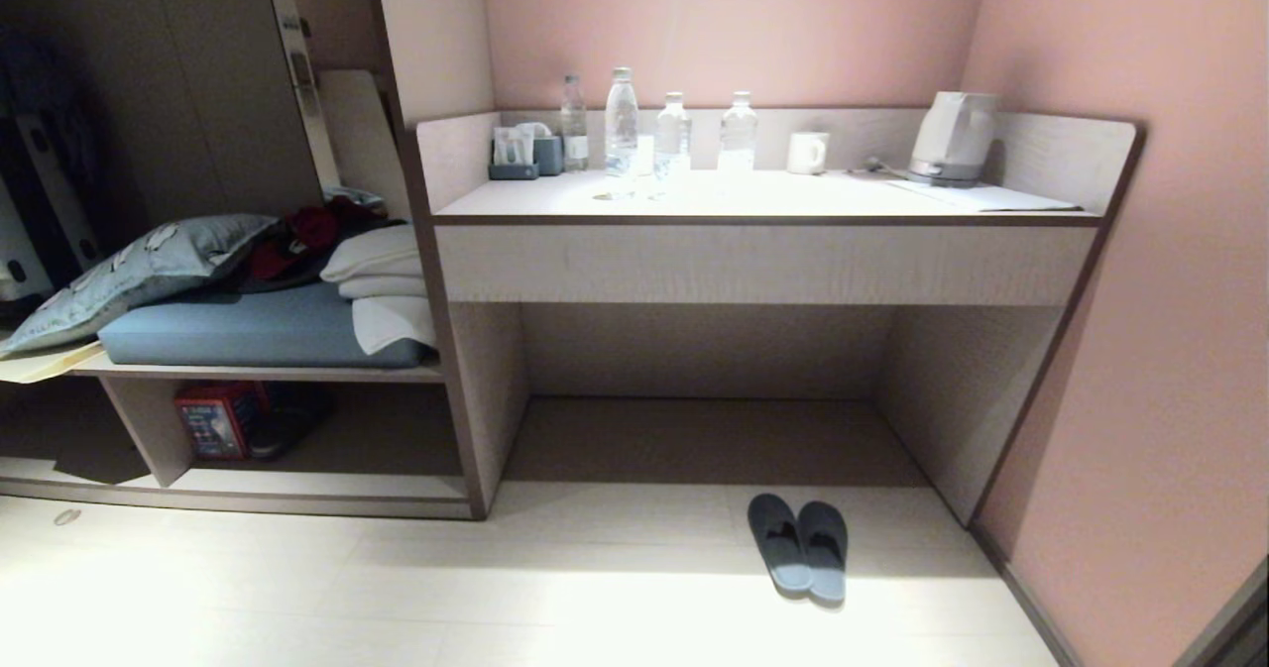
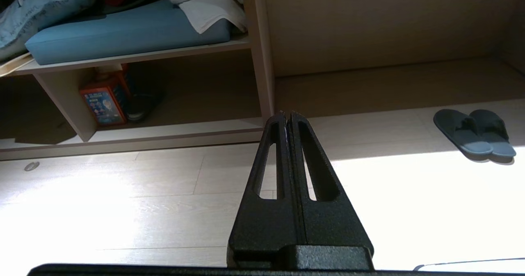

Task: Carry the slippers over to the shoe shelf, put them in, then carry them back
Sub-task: Pick up the slippers on the floor

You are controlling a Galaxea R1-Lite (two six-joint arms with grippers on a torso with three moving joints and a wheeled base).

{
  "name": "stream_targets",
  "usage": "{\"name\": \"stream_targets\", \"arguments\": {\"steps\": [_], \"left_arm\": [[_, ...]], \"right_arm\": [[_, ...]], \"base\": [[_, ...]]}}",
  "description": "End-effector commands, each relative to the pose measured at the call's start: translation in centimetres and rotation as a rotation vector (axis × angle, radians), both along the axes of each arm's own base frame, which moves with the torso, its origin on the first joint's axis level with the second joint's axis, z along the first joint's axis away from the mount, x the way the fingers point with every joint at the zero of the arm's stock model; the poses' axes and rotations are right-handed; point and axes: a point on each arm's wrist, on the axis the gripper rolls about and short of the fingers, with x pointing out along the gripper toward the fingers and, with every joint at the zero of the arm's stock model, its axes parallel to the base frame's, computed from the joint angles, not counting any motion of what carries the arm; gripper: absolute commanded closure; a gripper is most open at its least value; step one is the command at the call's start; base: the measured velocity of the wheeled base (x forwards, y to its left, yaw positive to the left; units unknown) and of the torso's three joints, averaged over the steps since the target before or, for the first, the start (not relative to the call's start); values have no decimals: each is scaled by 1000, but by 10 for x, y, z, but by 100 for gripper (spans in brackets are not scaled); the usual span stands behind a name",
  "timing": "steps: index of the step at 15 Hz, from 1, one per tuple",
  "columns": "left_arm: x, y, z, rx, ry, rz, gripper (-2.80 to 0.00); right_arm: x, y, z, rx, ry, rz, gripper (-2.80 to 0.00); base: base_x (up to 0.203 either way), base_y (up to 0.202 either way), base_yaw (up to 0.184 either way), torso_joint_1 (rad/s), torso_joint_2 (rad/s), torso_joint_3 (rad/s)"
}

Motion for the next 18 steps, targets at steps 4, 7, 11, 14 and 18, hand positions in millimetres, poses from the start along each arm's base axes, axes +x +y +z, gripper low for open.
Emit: {"name": "stream_targets", "arguments": {"steps": [4,7,11,14,18], "left_arm": [[0,0,0,1,0,0,0],[0,0,0,1,2,0,0],[0,0,0,7,-1,2,0],[0,0,0,13,2,0,0],[0,0,0,4,-1,1,0]], "right_arm": [[0,0,0,0,0,0,0],[0,0,0,0,1,0,0],[0,0,0,0,0,0,0],[0,0,0,0,0,0,0],[0,0,0,0,0,0,0]], "base": [[0,0,0,0,0,0],[0,0,0,0,0,0],[0,0,0,0,0,0],[0,0,0,0,0,0],[0,0,0,0,0,0]]}}
